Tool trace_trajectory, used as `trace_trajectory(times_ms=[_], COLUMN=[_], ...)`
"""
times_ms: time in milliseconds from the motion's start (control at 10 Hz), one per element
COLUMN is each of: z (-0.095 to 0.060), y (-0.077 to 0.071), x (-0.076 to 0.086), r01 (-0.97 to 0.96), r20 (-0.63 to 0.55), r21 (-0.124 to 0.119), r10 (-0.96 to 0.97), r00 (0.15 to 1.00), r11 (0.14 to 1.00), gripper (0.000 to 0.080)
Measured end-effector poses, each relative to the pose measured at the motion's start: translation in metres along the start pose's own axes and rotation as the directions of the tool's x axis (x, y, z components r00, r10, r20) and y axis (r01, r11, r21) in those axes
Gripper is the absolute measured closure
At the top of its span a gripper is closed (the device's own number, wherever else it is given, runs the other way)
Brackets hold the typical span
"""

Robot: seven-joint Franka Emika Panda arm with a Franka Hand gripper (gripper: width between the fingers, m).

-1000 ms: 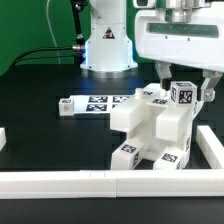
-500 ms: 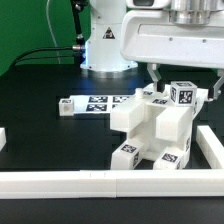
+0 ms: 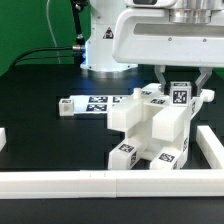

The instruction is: Assemble chair

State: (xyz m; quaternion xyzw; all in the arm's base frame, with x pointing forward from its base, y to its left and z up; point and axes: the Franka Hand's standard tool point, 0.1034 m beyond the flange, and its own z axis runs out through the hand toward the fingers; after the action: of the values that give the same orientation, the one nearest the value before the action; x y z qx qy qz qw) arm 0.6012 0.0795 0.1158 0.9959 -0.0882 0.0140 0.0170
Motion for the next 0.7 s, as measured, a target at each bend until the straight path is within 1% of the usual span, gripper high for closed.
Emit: trace_trajectory(times_ms=[300, 400, 600, 700], z=[0.0002, 0.0002, 0.0000, 0.0002], y=[-0.0003, -0.0014, -0.0045, -0.0045], x=[-0.0001, 0.0007, 0.0008, 0.0020], r01=[-0.254, -0.337, -0.507, -0.617], r20=[0.001, 0.001, 0.001, 0.003], r21=[0.001, 0.001, 0.003, 0.026], r10=[0.254, 0.337, 0.507, 0.617], r00=[0.967, 0.941, 0.862, 0.787], r11=[0.967, 0.941, 0.862, 0.787], gripper=[0.0517, 0.0517, 0.0517, 0.0515])
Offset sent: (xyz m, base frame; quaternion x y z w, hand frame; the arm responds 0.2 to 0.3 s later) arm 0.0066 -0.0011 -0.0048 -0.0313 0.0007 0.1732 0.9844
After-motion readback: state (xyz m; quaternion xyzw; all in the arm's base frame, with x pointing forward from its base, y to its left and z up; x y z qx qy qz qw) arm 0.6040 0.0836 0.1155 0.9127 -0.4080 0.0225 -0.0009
